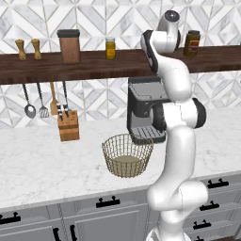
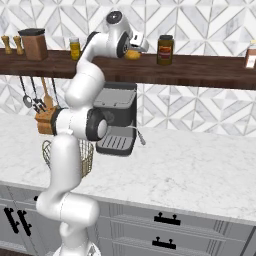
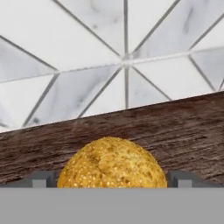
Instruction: Open the cabinet, pick up the bread from the cabinet and place it in the basket. Then move the basket to the dining counter.
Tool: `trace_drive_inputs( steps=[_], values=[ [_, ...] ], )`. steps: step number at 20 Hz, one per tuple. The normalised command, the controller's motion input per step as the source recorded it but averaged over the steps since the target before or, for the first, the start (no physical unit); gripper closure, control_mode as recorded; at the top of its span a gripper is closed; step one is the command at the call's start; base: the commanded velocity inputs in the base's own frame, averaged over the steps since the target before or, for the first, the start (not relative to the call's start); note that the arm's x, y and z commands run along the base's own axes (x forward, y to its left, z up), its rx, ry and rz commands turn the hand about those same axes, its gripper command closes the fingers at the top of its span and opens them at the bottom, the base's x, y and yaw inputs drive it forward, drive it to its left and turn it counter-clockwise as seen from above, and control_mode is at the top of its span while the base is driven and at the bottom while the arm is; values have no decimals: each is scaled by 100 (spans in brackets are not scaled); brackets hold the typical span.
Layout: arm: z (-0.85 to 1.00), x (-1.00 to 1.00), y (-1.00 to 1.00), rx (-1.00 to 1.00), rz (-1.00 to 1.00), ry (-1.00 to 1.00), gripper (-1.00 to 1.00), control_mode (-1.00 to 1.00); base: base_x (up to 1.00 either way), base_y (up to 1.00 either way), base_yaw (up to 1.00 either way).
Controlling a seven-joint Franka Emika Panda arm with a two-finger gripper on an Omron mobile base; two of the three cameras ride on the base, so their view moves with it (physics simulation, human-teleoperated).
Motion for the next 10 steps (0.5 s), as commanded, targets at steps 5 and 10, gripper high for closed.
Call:
trace_drive_inputs(
  steps=[5,10],
  values=[
    [-15,10,0,0,0,0,100,-100,0,0,0],
    [-25,-71,0,-1,1,0,100,-100,0,0,0]
  ],
)
